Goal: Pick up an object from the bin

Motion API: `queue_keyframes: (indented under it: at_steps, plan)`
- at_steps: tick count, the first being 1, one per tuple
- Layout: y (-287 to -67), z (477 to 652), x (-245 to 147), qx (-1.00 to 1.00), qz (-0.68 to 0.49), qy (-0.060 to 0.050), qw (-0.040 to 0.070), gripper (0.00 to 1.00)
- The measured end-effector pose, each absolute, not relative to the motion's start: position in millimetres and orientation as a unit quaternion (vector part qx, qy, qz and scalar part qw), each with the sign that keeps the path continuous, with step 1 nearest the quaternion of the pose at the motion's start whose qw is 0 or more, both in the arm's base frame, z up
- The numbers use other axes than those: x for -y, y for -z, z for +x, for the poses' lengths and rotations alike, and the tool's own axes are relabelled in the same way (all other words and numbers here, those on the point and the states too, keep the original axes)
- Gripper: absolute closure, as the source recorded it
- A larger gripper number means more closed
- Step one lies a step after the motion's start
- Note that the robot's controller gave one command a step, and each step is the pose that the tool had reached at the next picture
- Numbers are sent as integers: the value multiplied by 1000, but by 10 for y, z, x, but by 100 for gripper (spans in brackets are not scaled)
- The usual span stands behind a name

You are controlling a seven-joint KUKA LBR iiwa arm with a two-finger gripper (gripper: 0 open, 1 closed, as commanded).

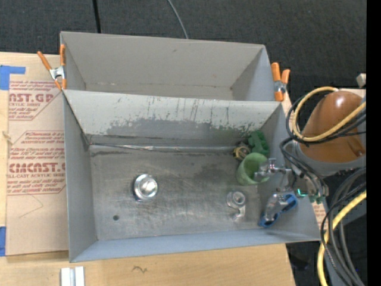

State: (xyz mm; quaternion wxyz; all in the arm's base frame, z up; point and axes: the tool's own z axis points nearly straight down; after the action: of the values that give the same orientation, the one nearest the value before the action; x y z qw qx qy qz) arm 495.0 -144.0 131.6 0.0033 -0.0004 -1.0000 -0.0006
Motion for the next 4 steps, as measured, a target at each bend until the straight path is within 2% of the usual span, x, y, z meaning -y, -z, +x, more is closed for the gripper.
queue_keyframes:
  at_steps: [1, 2, 3, 4]
  plan:
    - [-1355, 5260, 1552, 998, 70, 0, -1, 0]
    - [-1169, 5633, 1522, 986, 168, 0, -1, 0]
    - [-1200, 5930, 1433, 953, 304, 0, -2, 0]
    - [-764, 5988, 1280, 916, 400, 1, -5, 0]
